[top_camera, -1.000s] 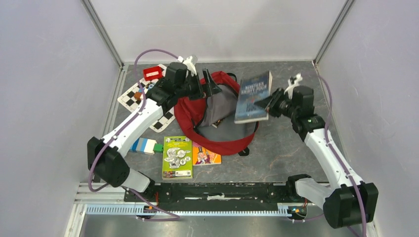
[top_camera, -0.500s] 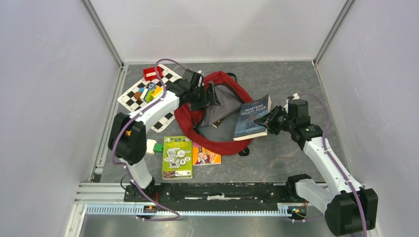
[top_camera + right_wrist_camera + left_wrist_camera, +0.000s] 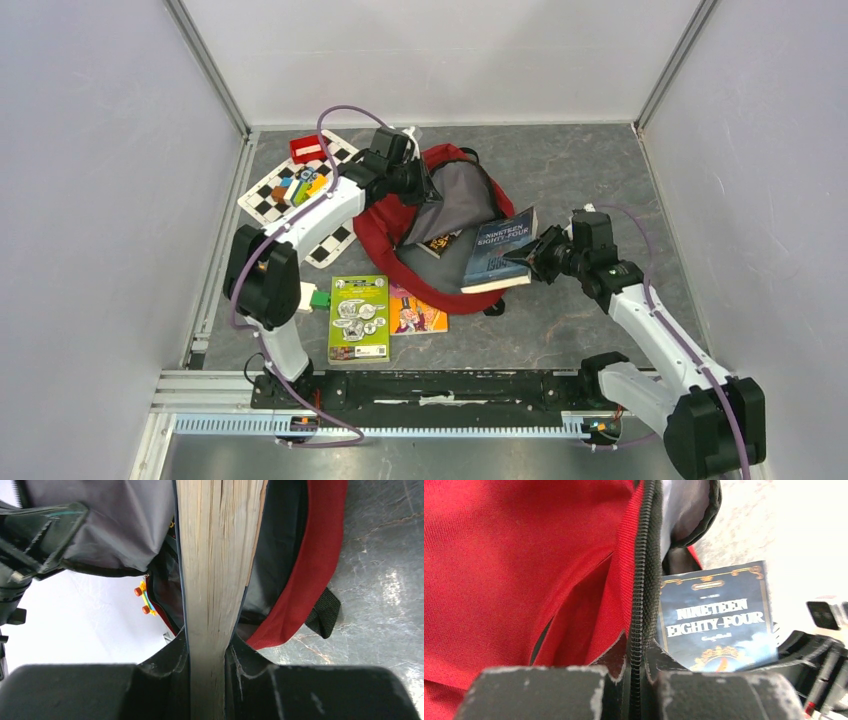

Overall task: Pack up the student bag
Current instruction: Place the book in the student bag.

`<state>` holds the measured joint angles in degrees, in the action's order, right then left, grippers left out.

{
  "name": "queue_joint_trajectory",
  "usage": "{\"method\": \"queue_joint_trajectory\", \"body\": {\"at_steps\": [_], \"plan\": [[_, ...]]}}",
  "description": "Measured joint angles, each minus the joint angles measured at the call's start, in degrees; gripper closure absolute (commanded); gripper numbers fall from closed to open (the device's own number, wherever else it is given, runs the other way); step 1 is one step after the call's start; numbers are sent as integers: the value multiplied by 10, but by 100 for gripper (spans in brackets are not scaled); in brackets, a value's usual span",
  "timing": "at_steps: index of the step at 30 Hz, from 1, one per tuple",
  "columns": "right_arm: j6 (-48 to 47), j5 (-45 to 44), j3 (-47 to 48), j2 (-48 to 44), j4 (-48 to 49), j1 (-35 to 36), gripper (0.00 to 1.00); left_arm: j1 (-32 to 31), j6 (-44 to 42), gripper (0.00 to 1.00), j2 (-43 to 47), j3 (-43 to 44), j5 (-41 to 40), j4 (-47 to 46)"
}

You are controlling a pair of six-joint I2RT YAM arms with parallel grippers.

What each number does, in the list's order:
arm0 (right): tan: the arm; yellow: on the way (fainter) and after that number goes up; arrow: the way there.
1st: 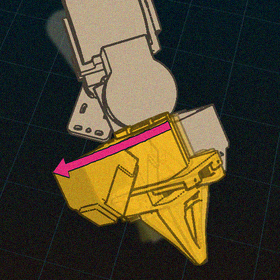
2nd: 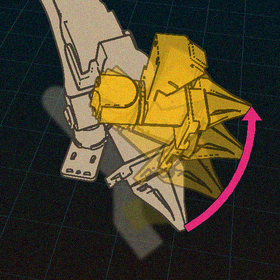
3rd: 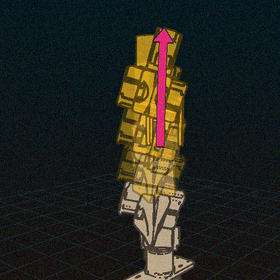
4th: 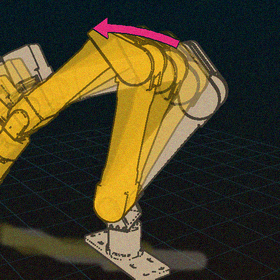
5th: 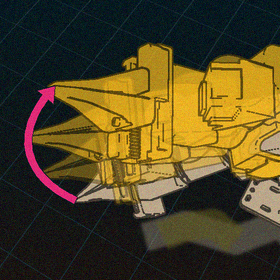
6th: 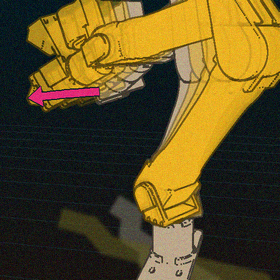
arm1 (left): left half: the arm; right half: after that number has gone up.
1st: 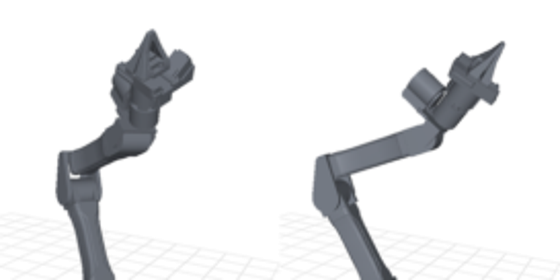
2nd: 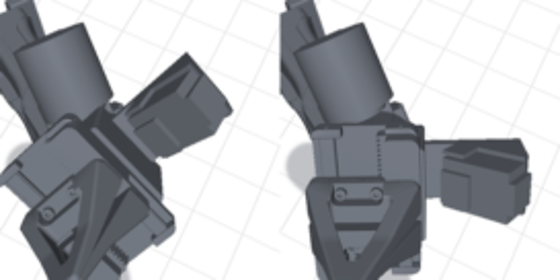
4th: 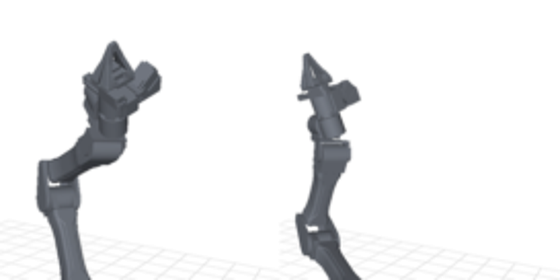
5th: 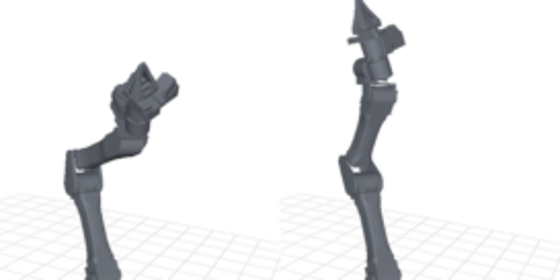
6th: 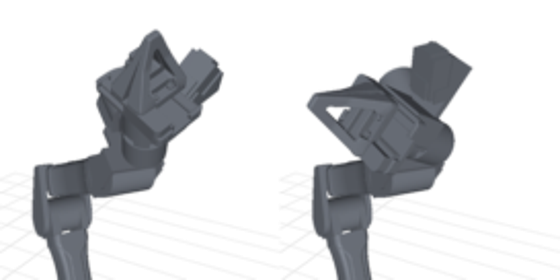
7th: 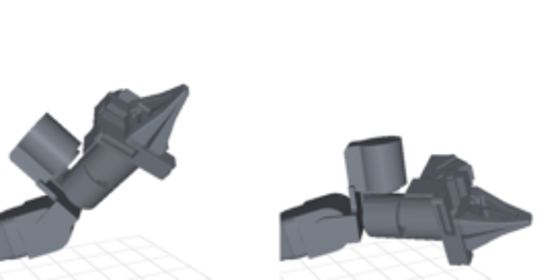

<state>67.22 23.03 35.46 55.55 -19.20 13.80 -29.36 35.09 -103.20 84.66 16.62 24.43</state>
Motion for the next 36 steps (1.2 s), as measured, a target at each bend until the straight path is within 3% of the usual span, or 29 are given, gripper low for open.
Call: {"method": "queue_joint_trajectory", "body": {"at_steps": [13, 26, 36], "plan": [[61, -18, -2, 30, 94, 30, 100, 0, 75, 98, 95, -68, 59, -192], [44, -74, 5, 169, 214, 34, 100, 0, 114, 98, 96, -92, 67, -219], [-4, -160, 110, 309, 255, 103, 100, 0, 143, 98, 96, -116, 67, -255]]}}
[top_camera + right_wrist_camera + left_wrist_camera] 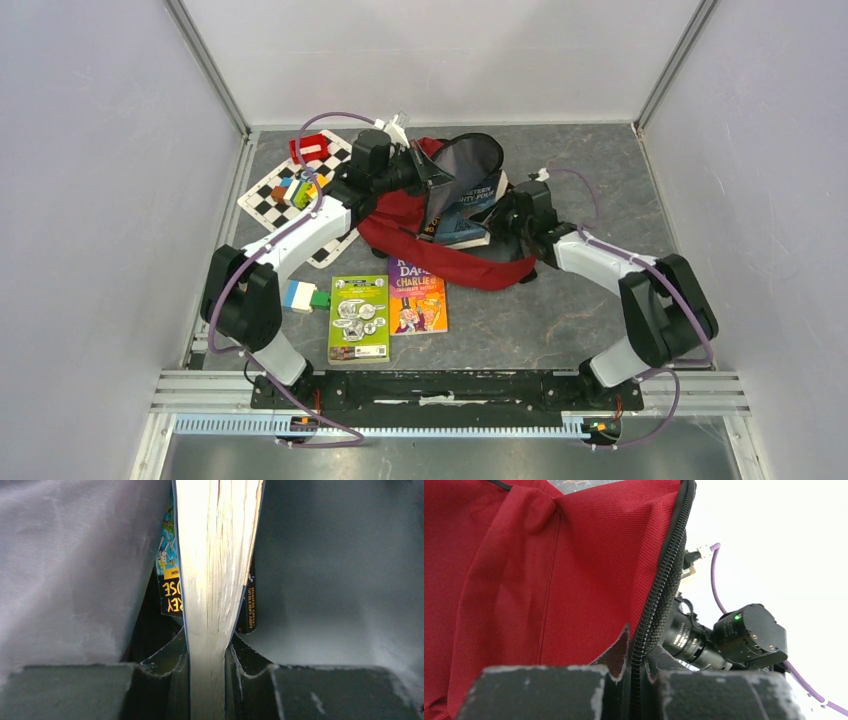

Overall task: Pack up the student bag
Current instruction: Place the book in the student bag.

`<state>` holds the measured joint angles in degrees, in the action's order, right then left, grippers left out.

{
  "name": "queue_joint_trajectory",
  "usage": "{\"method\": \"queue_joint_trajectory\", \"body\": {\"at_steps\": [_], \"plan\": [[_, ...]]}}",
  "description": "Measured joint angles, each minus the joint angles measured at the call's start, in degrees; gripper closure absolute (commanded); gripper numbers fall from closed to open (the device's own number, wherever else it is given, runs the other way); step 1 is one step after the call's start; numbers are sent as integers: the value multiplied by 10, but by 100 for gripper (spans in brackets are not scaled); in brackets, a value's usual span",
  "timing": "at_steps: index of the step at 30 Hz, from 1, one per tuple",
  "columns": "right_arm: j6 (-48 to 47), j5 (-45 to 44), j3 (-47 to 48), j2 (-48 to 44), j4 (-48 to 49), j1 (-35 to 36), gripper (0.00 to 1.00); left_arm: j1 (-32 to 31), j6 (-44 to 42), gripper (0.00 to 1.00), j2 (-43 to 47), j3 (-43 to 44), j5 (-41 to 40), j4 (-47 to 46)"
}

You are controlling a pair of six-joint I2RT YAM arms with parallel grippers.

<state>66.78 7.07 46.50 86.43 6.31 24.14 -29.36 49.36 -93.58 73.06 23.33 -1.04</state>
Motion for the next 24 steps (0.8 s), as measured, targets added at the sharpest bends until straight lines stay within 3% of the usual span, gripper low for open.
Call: {"method": "queue_joint_trajectory", "body": {"at_steps": [3, 9, 17, 20, 24], "plan": [[-10, -22, 24, 33, 1, 16, 98, 0, 8, 98, 0, -3, 0, -11], [-26, -41, 109, 130, 6, 46, 82, 1, 16, 98, 0, -4, 6, -24], [-93, -61, 192, 209, -17, 77, 32, 17, 24, 98, 0, -7, 6, -23], [-139, -76, 192, 207, -41, 81, 24, 29, 29, 98, 0, -20, 0, -21], [-210, -108, 191, 192, -65, 82, 23, 46, 37, 98, 0, -43, -9, -13]]}}
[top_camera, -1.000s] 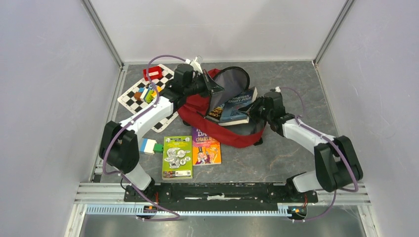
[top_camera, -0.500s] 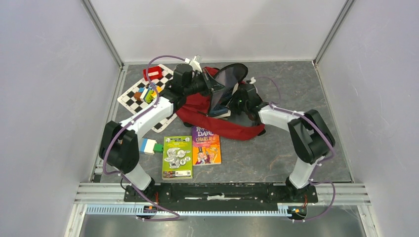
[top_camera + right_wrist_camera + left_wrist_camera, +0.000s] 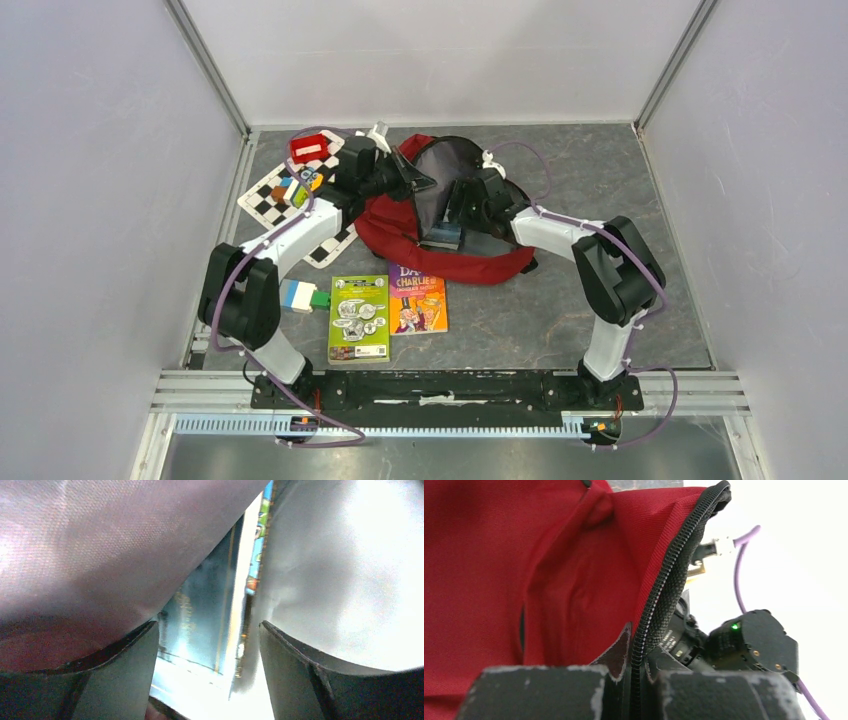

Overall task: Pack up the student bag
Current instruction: Place the book in the student bag.

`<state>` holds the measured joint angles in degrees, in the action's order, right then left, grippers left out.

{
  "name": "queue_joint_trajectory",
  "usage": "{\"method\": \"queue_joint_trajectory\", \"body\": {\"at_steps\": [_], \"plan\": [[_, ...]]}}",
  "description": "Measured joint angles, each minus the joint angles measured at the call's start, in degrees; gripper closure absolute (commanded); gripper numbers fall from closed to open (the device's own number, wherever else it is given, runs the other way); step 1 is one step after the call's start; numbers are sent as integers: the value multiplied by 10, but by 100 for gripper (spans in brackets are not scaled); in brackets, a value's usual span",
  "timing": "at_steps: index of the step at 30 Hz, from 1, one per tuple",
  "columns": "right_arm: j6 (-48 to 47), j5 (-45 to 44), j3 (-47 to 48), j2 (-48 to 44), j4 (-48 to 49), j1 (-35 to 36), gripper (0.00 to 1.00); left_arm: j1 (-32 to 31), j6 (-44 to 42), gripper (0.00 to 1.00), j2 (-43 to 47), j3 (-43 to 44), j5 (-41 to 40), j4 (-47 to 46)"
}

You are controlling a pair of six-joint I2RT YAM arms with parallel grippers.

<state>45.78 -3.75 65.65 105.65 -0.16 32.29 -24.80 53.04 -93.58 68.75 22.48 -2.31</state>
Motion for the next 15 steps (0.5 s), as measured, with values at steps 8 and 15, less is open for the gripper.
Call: {"method": "queue_joint_trajectory", "body": {"at_steps": [8, 15], "plan": [[-87, -34, -19, -32, -29, -2, 44, 15, 3, 98, 0, -17, -13, 19], [-103, 19, -14, -16, -8, -2, 58, 22, 3, 98, 0, -24, -15, 24]]}}
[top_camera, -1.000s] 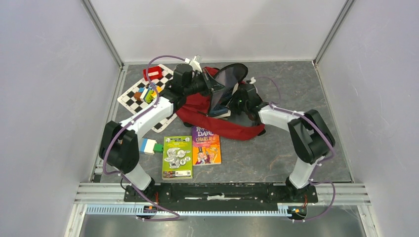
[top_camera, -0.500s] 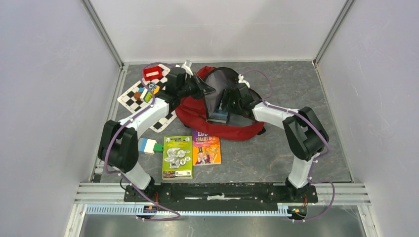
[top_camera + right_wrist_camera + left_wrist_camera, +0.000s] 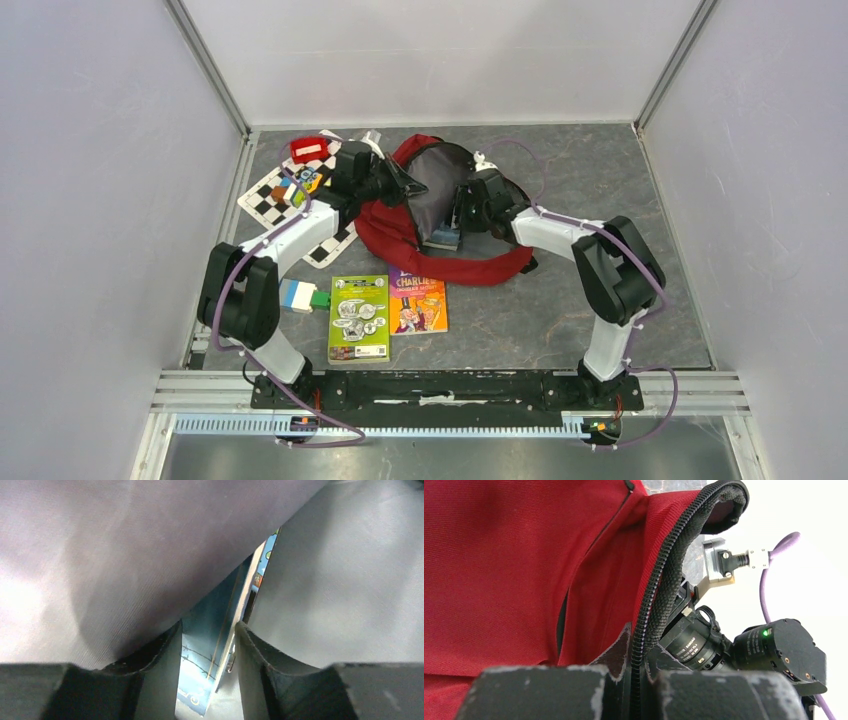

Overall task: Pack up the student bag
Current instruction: Place the book in the student bag.

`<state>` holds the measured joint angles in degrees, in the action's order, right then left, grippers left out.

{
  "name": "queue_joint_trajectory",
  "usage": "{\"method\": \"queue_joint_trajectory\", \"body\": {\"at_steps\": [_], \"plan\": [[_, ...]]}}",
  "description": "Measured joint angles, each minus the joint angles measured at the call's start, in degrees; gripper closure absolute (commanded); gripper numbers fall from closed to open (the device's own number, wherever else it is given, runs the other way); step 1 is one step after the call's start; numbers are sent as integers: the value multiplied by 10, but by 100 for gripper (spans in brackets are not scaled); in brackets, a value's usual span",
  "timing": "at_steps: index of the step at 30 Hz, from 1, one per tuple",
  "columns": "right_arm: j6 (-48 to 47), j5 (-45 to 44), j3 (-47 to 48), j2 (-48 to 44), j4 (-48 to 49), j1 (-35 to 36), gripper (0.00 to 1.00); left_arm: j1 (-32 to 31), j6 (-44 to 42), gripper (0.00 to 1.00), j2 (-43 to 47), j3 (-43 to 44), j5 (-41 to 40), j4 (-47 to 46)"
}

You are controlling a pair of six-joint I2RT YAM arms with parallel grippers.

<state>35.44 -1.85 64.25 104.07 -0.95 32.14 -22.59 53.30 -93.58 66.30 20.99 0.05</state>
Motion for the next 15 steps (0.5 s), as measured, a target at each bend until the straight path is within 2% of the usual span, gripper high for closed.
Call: {"method": "queue_joint_trajectory", "body": {"at_steps": [2, 7, 9, 11, 13, 15], "plan": [[2, 23, 14, 22, 4, 0, 62, 6, 0, 98, 0, -4, -2, 4], [-6, 57, 35, 41, 20, 0, 64, 30, -1, 98, 0, -16, -15, 24], [-13, 62, 38, 44, 22, 1, 62, 42, -1, 98, 0, -23, -19, 29], [-25, 63, 39, 44, 22, 2, 54, 51, -5, 93, 0, -29, -22, 33], [-43, 57, 39, 44, 22, 3, 42, 56, -14, 77, -3, -30, -25, 38], [-69, 49, 39, 39, 16, 4, 31, 57, -28, 48, -5, -30, -25, 42]]}}
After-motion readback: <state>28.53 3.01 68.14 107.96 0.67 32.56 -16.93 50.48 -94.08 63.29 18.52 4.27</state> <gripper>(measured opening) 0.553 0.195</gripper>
